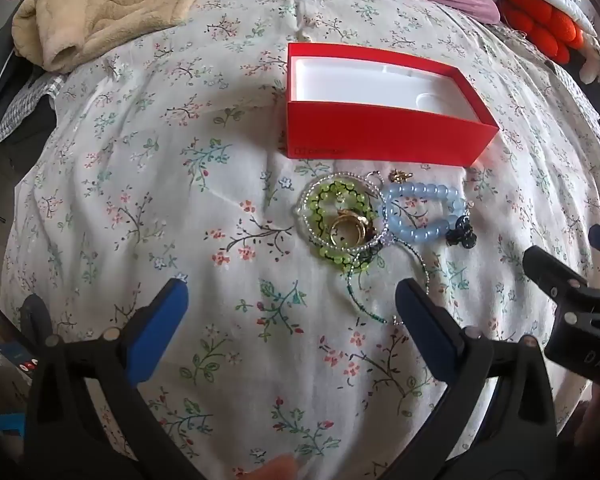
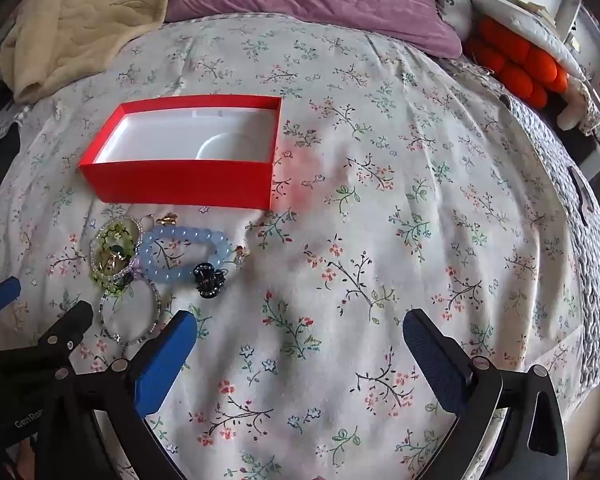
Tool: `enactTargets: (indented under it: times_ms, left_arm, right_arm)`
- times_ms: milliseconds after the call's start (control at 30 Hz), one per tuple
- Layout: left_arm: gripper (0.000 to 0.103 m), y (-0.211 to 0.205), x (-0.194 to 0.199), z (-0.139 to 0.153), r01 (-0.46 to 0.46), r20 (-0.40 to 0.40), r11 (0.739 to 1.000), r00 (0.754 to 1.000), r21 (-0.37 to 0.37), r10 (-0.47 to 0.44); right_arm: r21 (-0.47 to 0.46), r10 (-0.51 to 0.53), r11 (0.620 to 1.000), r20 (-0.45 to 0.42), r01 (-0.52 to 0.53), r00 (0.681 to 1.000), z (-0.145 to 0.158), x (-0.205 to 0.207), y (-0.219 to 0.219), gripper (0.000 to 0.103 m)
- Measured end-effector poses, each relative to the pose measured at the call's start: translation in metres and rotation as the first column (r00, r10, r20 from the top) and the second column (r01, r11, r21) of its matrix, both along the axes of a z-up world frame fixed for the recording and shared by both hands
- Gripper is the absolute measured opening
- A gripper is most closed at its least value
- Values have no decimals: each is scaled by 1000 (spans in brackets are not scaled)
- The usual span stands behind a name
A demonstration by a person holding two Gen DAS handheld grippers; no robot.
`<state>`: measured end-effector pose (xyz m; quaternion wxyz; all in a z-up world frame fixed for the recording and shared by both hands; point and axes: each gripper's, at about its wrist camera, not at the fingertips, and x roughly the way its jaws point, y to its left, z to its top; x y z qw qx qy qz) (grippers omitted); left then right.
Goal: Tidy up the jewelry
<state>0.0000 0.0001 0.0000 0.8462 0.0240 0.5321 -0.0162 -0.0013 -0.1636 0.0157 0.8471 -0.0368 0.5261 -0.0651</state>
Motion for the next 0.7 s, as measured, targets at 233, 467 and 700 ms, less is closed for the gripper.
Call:
enactTargets:
  times_ms: [233, 467, 700]
  left_arm:
    - [103, -3, 1, 0, -7, -3, 1000, 1000, 23, 7]
    - [103, -8, -1, 2, -8, 1, 1000, 1000, 16, 8]
    - [103, 0, -2, 1, -10, -2, 1000, 1000, 17, 10]
  right_arm:
    - [3, 9, 1000, 5, -9, 1000, -3, -4, 6, 103]
    - [14, 12, 1000, -12, -12, 1000, -4, -6, 9, 103]
    - [13, 6, 1000, -19, -6, 1000, -5, -5, 6, 103]
